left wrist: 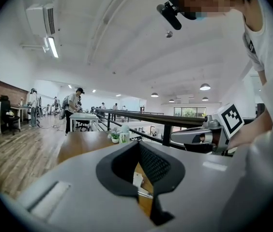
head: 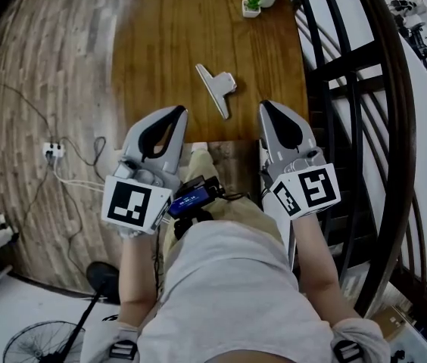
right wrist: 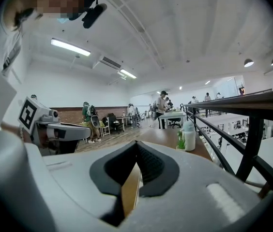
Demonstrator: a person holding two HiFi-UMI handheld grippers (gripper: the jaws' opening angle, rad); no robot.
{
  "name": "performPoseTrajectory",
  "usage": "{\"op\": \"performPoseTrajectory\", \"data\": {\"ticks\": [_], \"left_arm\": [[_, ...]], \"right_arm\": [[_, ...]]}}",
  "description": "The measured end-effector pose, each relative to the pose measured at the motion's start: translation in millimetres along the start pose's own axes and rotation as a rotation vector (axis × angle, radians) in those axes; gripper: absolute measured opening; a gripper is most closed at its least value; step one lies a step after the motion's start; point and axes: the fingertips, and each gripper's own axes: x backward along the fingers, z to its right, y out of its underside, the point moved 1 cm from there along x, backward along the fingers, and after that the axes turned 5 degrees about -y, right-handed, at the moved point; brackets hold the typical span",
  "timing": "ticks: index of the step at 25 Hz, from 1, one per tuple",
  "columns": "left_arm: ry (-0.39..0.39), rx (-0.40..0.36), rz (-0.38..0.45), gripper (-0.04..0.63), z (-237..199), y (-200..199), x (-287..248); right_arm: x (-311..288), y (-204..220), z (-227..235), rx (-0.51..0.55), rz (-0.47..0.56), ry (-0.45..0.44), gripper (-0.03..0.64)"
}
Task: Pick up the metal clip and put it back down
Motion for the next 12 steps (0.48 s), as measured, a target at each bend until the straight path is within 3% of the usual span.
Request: {"op": "performPoseTrajectory", "data": {"ticks": [12], "left_arm": [[0.002, -0.020, 0.030, 0.012, 16, -7, 26]], "right_arm": [[30, -9, -19, 0.067, 0.017, -0.025, 0.002]]}}
